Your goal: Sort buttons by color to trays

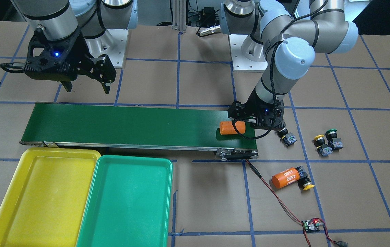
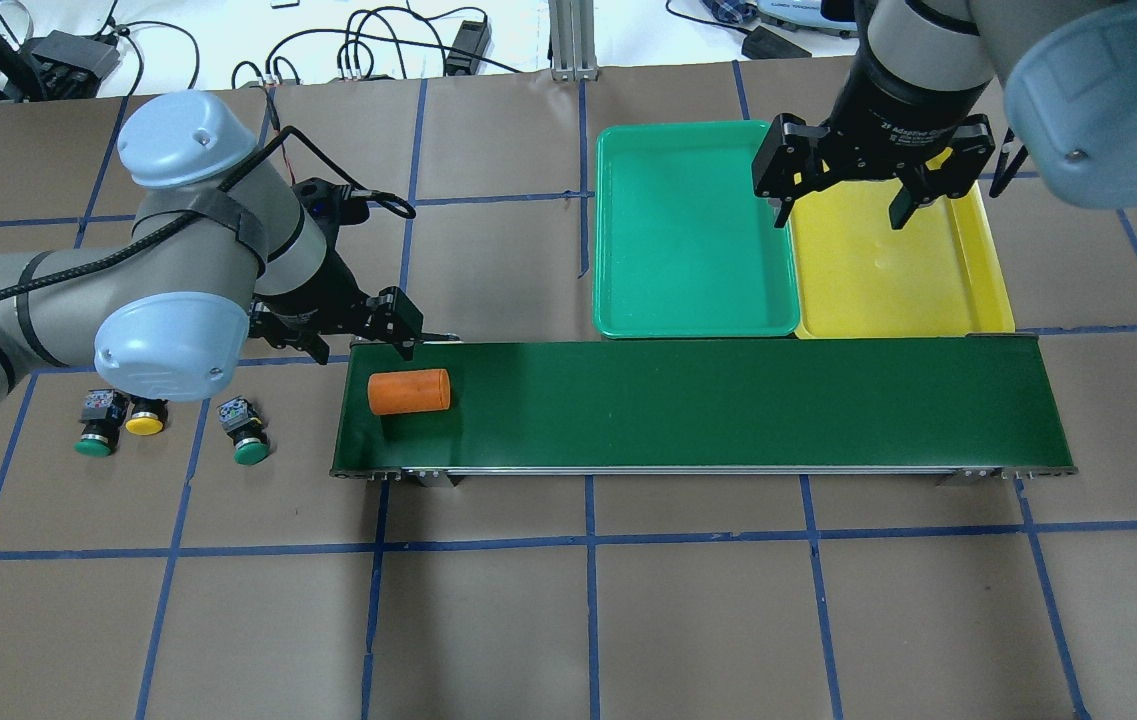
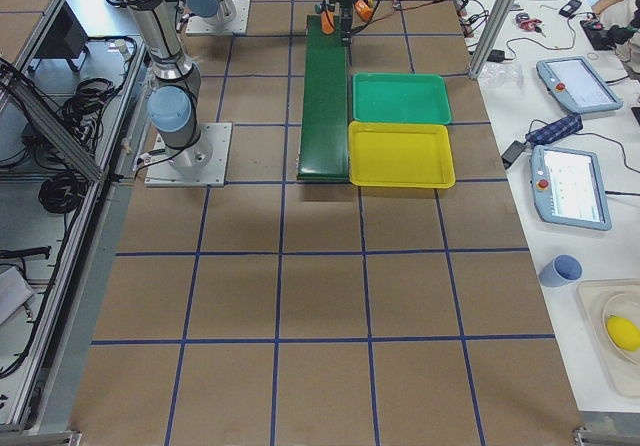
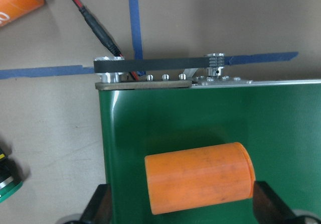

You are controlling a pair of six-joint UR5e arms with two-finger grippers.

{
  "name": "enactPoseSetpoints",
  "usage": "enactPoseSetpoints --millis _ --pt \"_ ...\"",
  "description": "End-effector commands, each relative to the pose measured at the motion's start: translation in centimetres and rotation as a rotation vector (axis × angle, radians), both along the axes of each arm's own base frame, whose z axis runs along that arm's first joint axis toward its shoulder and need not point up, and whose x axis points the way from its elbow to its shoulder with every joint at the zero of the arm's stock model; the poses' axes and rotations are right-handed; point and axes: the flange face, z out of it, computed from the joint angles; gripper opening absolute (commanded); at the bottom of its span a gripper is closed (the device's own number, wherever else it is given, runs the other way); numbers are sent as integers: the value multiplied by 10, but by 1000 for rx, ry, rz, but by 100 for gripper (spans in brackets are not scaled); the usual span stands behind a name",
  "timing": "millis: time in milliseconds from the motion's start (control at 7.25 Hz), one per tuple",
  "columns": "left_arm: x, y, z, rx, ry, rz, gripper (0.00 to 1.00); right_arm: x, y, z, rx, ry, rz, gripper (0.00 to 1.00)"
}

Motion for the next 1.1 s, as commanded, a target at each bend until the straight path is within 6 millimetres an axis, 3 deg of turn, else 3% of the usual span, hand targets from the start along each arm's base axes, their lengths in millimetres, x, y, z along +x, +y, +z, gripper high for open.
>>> enactPoseSetpoints --millis 0,138,276,552,966 --pt "44 -30 11 -33 7 86 100 0 0 0 0 0 0 100" --pt "73 -42 15 -44 1 135 100 0 0 0 0 0 0 100" --pt "79 -43 -1 -13 6 132 100 0 0 0 0 0 0 100" --pt "103 -80 -8 -116 -8 203 100 -1 0 0 0 0 -2 100" --pt "146 -105 -48 -64 -3 276 100 -1 0 0 -1 0 -2 100"
